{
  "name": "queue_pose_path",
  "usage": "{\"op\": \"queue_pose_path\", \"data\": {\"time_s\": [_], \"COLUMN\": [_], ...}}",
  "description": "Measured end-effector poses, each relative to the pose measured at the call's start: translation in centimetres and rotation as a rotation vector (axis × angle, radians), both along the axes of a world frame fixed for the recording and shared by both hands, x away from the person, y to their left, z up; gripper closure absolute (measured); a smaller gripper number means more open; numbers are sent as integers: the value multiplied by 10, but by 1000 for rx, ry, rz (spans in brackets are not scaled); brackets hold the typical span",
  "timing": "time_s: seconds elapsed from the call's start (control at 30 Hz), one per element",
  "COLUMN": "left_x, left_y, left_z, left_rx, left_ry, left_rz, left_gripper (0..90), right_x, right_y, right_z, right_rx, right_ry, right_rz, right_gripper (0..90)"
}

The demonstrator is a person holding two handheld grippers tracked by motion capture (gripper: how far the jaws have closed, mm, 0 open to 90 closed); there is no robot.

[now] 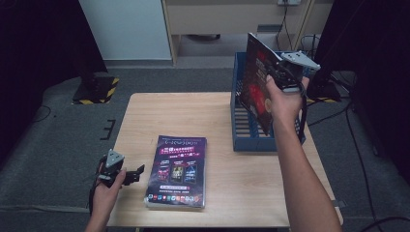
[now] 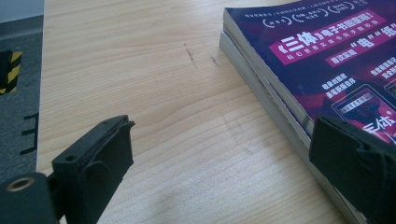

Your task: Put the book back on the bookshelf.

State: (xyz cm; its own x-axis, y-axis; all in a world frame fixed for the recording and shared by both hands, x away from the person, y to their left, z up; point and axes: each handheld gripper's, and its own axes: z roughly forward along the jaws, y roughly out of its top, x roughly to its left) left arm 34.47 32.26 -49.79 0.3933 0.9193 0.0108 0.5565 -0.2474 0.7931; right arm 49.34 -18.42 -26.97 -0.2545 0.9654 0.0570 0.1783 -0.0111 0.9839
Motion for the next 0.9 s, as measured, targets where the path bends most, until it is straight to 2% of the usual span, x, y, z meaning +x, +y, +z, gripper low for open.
{"op": "queue_pose_path", "data": {"time_s": [0.23, 0.53, 0.9], "left_x": [1, 1, 2], "left_y": [-1, -3, -3], "left_z": [1, 2, 3], "left_rx": [-2, 5, 8], "left_ry": [-7, -11, -12], "left_rz": [-7, -15, -19], "left_gripper": [55, 56, 56], "right_x": [5, 16, 23], "right_y": [8, 19, 33], "right_z": [-7, -16, -30], "right_rx": [0, 15, -4], "right_ry": [6, 3, -4], "right_rz": [8, -21, -36], "right_gripper": [868, 868, 868]}}
